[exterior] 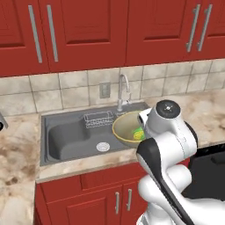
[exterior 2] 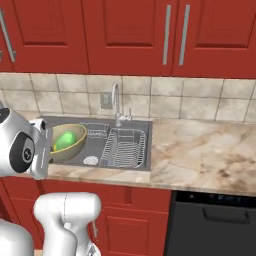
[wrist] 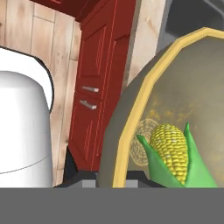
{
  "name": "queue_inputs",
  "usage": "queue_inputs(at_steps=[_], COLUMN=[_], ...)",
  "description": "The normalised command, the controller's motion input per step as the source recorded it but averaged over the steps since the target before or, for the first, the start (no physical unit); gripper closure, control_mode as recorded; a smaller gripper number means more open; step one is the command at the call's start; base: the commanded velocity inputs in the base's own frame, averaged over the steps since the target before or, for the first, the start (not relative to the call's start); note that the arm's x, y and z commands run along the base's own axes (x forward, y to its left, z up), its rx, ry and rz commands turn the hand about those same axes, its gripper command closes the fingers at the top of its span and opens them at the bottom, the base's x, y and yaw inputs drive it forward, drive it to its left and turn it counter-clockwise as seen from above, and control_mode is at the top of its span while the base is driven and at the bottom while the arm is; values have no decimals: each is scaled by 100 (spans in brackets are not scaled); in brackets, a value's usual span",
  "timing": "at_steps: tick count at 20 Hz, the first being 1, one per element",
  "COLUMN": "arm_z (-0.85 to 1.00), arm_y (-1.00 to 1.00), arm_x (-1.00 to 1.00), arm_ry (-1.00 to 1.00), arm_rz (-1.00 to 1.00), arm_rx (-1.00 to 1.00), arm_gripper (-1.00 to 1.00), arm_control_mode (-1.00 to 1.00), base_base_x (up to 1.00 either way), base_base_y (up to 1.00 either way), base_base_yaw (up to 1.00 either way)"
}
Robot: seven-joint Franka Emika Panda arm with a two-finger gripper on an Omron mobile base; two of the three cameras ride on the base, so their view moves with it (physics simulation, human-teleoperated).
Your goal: Pick the corn from the cabinet and place it in the bowl. Then pick the bowl and place it in the sink. Then turn on the sink facuet.
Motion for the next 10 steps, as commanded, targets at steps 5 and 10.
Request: queue_inputs(at_steps=[5,10], arm_z=[0,0], arm_y=[0,0], arm_x=[0,0], arm_ry=[0,0], arm_rz=[0,0], arm_rx=[0,0], arm_gripper=[100,100], arm_control_mode=[100,100], base_base_x=[10,18], base_base_y=[52,45], base_base_yaw=[0,0])
